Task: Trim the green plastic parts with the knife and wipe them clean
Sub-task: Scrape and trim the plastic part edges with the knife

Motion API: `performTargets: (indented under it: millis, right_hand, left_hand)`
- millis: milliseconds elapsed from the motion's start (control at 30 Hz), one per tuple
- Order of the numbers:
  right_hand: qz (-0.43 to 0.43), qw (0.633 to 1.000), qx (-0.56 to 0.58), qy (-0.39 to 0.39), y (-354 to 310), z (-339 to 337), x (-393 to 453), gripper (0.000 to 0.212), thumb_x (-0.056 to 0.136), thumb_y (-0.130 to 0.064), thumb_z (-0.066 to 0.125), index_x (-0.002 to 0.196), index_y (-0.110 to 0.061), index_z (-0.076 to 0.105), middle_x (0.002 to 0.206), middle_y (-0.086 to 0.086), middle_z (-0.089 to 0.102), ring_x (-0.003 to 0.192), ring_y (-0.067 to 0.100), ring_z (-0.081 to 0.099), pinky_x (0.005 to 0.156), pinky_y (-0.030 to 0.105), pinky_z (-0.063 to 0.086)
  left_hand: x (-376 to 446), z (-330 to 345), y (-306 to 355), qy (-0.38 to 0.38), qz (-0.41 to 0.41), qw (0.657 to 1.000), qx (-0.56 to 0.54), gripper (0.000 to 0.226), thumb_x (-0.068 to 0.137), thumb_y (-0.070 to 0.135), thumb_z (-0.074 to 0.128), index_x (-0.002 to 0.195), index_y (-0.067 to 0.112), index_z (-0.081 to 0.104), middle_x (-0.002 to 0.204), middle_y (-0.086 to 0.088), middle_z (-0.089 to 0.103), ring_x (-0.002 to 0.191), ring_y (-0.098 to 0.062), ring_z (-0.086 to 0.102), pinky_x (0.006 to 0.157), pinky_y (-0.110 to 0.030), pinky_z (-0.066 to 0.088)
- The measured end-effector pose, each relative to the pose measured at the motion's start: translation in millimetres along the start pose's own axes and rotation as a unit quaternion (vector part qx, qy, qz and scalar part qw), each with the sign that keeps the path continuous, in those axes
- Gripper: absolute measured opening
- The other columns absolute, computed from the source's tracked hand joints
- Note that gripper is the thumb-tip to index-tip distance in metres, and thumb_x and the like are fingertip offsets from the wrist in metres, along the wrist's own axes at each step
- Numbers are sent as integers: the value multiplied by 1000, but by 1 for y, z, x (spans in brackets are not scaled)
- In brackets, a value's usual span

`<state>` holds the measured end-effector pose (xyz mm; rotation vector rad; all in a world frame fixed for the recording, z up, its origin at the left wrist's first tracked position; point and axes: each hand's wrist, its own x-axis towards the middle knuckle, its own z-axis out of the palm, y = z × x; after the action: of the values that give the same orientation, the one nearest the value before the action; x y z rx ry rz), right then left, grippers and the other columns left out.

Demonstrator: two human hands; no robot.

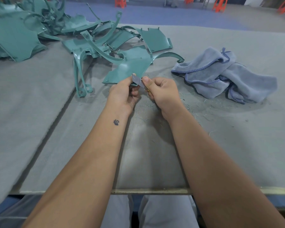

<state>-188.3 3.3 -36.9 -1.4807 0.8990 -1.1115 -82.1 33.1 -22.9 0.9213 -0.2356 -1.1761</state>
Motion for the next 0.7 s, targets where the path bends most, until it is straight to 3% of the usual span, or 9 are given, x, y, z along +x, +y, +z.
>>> performTargets:
  millis: [300,533,700]
  right_hand:
    - [-8,1000,-2,4,-1,0,-1,41,94,-21,62,56,-10,49,48,4,36,49,15,28,49,28,24]
    - [-8,1000,6,6,-1,-2,0,47,93,-23,63,48,-21,52,45,-1,38,46,12,29,46,26,25]
    - [12,997,51,62,-1,-6,6,44,96,-24,59,53,-16,49,47,0,37,43,8,28,44,21,24]
  left_hand:
    - [-3,0,0,-1,-2,1000,0,18,91,-1,54,76,8,56,53,-1,55,39,-5,40,34,-13,28]
    - [-4,1,0,-8,-1,1000,-2,16,92,-2,56,80,9,57,60,-3,59,39,-4,45,33,-12,28]
    - [-7,-2,0,-22,-6,1000,-2,9,95,1,53,89,7,57,57,-8,66,43,-4,58,35,-11,31]
